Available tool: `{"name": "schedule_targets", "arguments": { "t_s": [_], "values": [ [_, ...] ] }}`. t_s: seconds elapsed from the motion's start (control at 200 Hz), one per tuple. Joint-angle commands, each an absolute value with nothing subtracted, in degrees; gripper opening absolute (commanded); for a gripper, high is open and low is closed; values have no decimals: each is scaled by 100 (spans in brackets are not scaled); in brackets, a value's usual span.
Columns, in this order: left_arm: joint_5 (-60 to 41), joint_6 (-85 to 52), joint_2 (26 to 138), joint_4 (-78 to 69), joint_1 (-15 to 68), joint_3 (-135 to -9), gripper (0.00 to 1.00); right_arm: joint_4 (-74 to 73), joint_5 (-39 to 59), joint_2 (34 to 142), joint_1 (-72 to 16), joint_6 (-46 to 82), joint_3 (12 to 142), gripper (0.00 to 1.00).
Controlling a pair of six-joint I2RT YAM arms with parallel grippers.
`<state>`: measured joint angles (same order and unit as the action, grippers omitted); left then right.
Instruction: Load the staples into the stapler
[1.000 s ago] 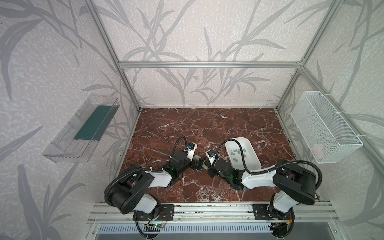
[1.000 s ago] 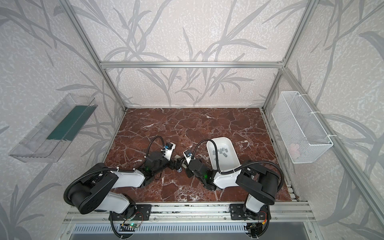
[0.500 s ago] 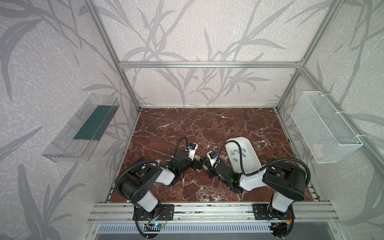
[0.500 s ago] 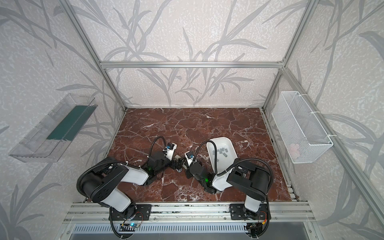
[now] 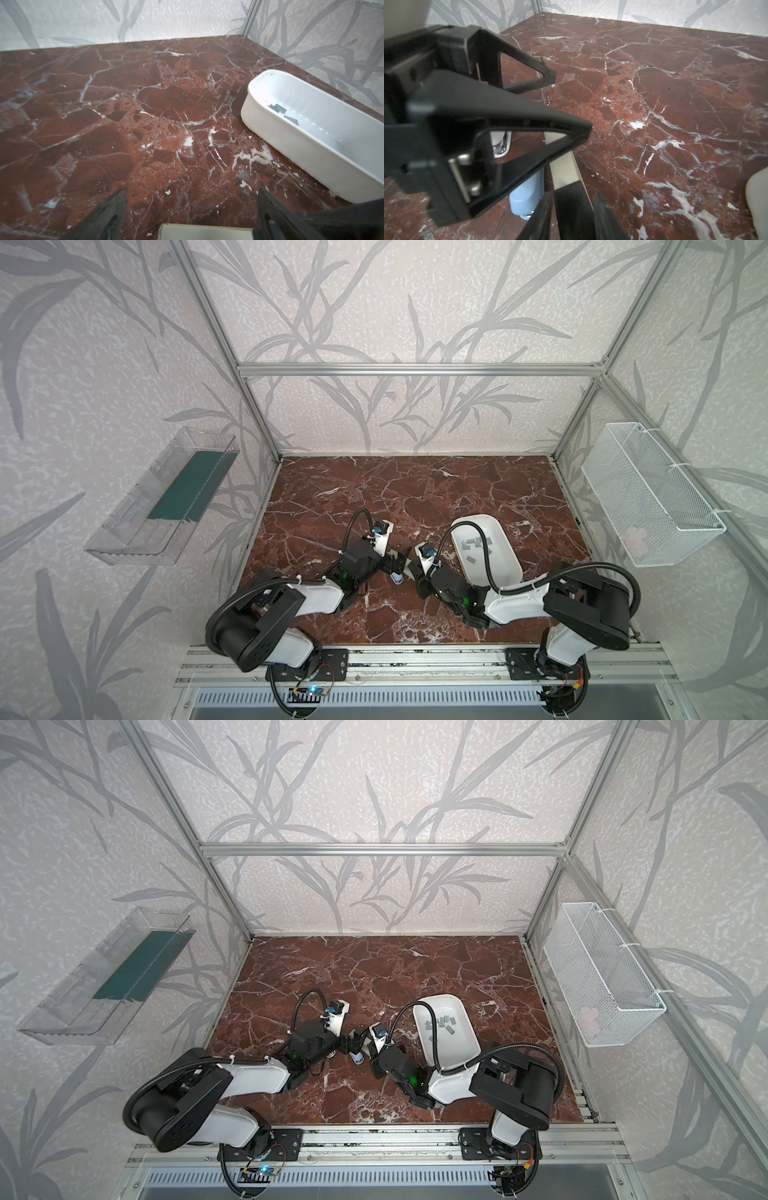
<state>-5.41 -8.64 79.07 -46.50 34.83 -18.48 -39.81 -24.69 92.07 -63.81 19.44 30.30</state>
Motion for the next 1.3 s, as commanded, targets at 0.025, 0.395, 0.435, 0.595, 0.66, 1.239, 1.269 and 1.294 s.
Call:
{"name": "schedule_targets", "arguments": {
  "t_s": [0.025,0.395,0.435,0.595,0.66,1.239,1.269,1.294],
  "values": [
    [-219,-729,7010,-3800,3505,-1879,98,-2561,-3109,8625,-6385,1913,3264,46],
    [1247,-959,4814,-2431,3485,-1352,99,-407,-3702,7142,-5498,2925,2943,59],
    [1361,-991,4629,-2412,3475,-1263,99,-343,-3648,7077,-5419,3006,2857,60],
    [1646,-1125,3979,-2181,3462,-1016,99,-373,-3237,7157,-5291,3215,2714,61],
    [1725,-1175,3760,-2106,3451,-936,99,-557,-2976,7335,-5278,3217,2722,57],
    [2502,-1547,2734,-1150,3436,-885,99,-1063,-1591,8678,-5304,3302,3673,36],
    [2633,-1570,2808,-1122,3419,-935,99,-1079,-1577,8700,-5309,3334,3693,36],
    [2733,-1594,2882,-1106,3419,-984,99,-1112,-1551,8701,-5304,3347,3702,36]
  ]
}}
